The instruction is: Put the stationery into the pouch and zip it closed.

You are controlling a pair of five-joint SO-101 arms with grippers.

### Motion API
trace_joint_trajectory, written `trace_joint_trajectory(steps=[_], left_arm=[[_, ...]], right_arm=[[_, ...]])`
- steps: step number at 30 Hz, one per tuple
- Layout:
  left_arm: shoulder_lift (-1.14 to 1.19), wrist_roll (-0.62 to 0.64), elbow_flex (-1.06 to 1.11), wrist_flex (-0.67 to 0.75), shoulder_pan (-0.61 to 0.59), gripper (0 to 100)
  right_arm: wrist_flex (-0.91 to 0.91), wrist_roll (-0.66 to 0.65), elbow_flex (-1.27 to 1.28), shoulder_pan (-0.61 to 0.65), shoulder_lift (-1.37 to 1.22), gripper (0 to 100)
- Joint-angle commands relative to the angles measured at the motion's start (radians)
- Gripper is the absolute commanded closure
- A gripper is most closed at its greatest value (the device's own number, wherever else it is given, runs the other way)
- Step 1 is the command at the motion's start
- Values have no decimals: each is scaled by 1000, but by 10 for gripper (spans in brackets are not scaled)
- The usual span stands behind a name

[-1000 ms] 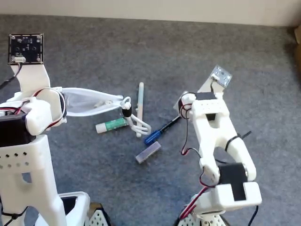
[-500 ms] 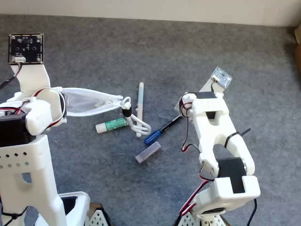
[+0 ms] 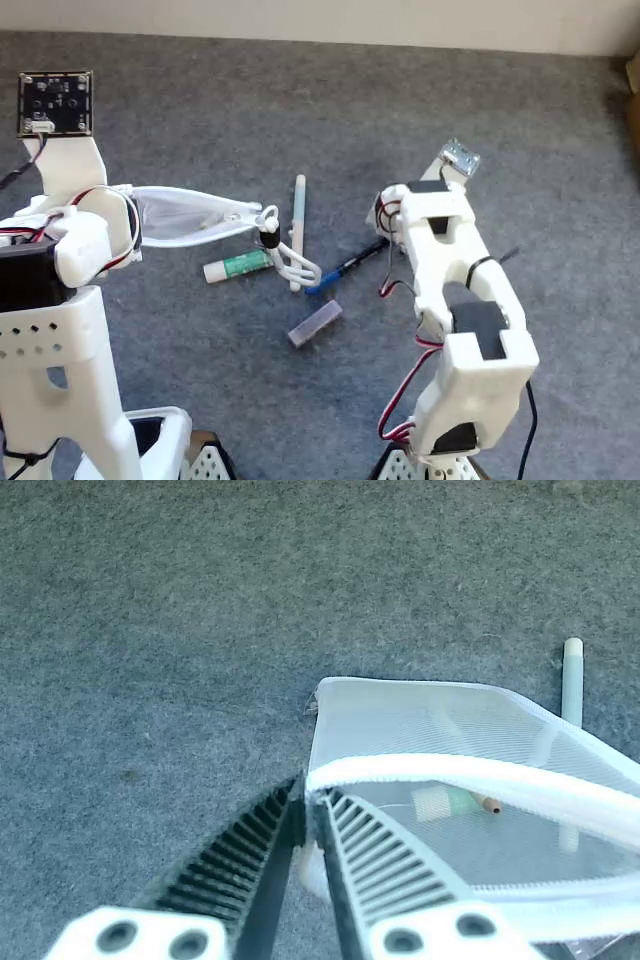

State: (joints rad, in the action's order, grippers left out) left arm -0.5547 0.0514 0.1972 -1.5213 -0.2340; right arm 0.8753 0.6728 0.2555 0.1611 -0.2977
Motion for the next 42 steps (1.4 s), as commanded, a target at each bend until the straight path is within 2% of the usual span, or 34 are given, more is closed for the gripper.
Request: trace_joint_trajectory(steps=[1,12,22,36,42], left_arm=[[30,8,41,3,-7,994],[30,6,41,3,-7,994],[30,6,41,6,-7,994],[30,6,41,6,-7,994],[30,6,42,8,-30,994]], right_arm=[[56,-2,-120,-12,-59,998],[229,-2,-205,2,16,995],[262,-2,-200,5,183,995],[298,-2,-206,4,209,995],[337,-2,-163,5,317,995]])
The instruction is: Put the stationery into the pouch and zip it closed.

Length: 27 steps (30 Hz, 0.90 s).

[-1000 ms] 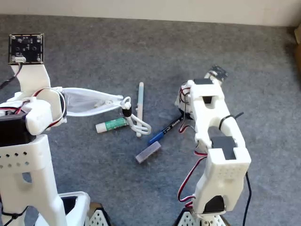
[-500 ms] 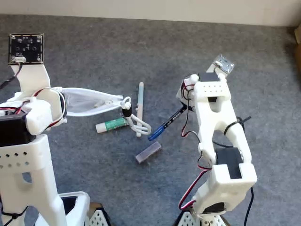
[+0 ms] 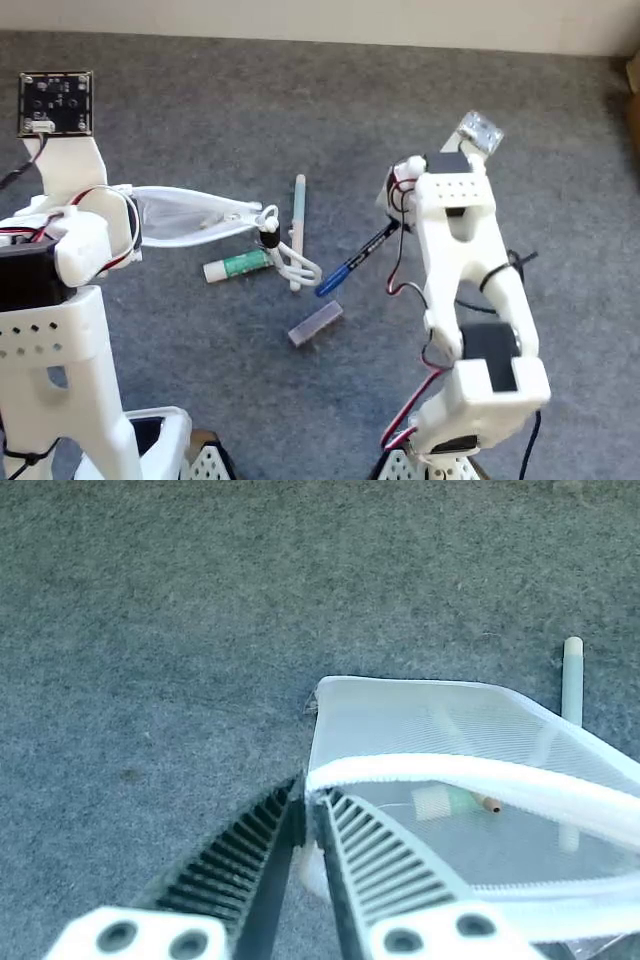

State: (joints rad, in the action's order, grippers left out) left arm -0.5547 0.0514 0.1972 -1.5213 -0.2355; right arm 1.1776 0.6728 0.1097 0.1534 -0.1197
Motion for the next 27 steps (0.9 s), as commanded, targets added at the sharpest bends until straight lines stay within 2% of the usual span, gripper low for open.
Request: trace_joint_trajectory(steps=[1,15,21,27], left_arm=[[30,6,42,9,-35,994],[30,8,42,9,-39,994],[30,11,42,9,-39,994],[30,12,42,9,-41,994]], right_arm=[[35,-2,-2,13,157,995],[28,-2,140,16,400,995],[28,-5,194,59,450,995],[28,-110,213,65,510,995]])
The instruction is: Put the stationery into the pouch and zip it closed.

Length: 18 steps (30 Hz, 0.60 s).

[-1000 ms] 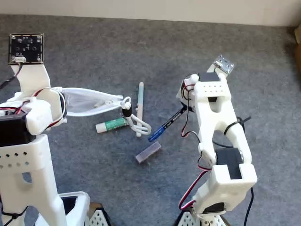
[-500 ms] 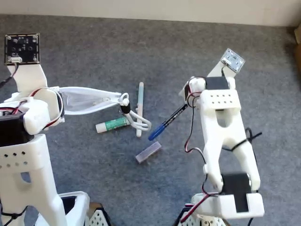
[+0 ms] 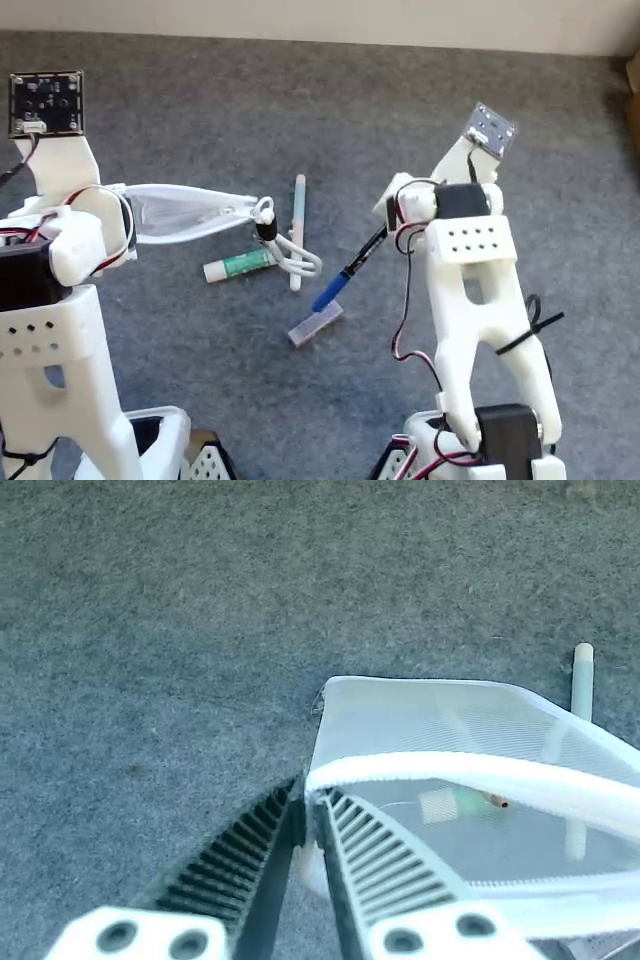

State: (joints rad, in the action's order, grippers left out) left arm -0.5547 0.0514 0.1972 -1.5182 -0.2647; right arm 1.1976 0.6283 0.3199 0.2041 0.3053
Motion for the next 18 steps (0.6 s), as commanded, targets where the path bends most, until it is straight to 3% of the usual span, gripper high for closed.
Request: trace_joint_trajectory(steps=[1,10,18], left_arm=[[30,12,42,6,-12,994],[30,12,42,6,-8,994],[30,12,41,6,-8,994]], right_arm=[[8,-68,5,22,94,995],[15,-72,7,28,153,995],[13,-72,5,67,384,995]])
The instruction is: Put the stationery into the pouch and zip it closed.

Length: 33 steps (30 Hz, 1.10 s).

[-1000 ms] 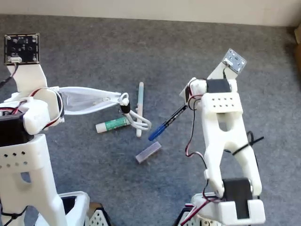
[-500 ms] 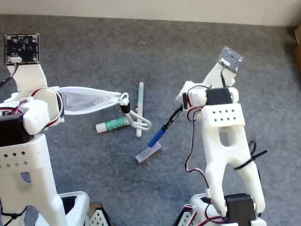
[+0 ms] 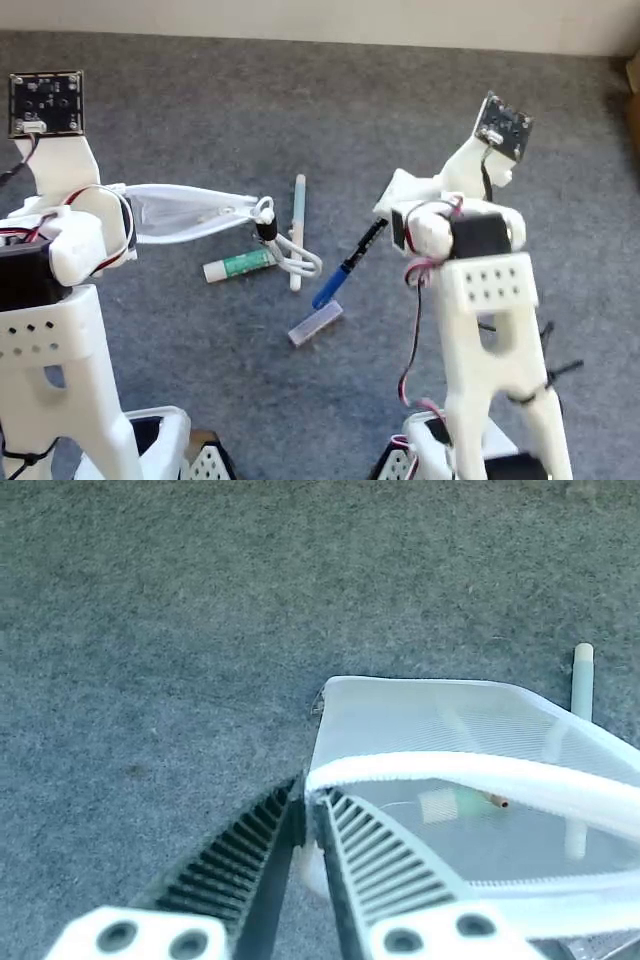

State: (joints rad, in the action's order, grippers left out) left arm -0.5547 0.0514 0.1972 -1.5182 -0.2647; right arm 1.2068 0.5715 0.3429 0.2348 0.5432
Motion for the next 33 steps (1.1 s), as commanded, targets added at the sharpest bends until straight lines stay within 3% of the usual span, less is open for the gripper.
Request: trace_joint_trajectory(steps=[1,11,22,29,33], left_arm=[[30,12,41,6,-8,994],[30,12,39,6,-13,994],[30,14,39,28,-8,994],[30,14,36,28,-8,994],[30,14,33,34,-7,994]], right_arm=[[4,-15,-18,42,176,995],[-10,-15,-19,162,401,995],[-297,-15,-18,323,513,995],[-450,-239,-18,432,512,995],[-533,-305,-18,476,512,995]])
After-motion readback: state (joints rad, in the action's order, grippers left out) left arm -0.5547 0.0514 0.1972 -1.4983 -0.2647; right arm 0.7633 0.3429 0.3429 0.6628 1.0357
